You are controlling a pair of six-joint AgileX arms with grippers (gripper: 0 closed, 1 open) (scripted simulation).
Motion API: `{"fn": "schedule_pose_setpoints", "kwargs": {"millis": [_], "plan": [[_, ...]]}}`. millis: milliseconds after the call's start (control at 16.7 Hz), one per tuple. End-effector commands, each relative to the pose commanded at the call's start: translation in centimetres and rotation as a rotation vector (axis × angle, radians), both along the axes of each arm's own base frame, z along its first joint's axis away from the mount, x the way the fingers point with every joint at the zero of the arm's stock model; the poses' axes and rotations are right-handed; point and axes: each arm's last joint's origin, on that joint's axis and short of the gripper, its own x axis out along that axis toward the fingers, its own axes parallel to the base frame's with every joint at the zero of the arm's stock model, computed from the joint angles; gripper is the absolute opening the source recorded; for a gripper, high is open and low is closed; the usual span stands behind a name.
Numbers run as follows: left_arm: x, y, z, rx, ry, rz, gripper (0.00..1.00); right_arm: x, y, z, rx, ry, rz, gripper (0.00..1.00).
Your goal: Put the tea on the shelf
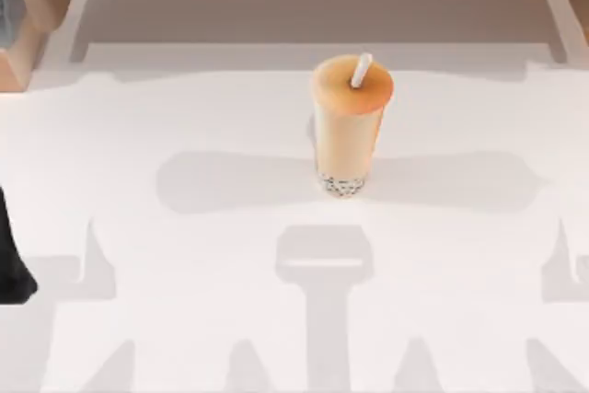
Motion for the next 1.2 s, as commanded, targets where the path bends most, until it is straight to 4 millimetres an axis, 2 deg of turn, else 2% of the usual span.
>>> {"fn": "schedule_pose_setpoints", "kwargs": {"millis": [240, 420, 720, 960, 1200], "plan": [[0.0, 0.0, 0.0, 0.0, 0.0, 0.0, 1.0, 0.1, 0.1, 0.3, 0.001, 0.0, 0.0, 1.0], [0.0, 0.0, 0.0, 0.0, 0.0, 0.0, 1.0, 0.7, 0.6, 1.3, 0.003, 0.004, 0.0, 1.0], [0.0, 0.0, 0.0, 0.0, 0.0, 0.0, 1.0, 3.3, 2.7, 3.8, 0.008, 0.01, -0.002, 1.0], [0.0, 0.0, 0.0, 0.0, 0.0, 0.0, 1.0, 6.9, 6.5, 5.3, 0.009, 0.006, -0.004, 1.0], [0.0, 0.0, 0.0, 0.0, 0.0, 0.0, 1.0, 10.3, 12.8, 4.5, 0.008, 0.001, -0.006, 1.0]]}}
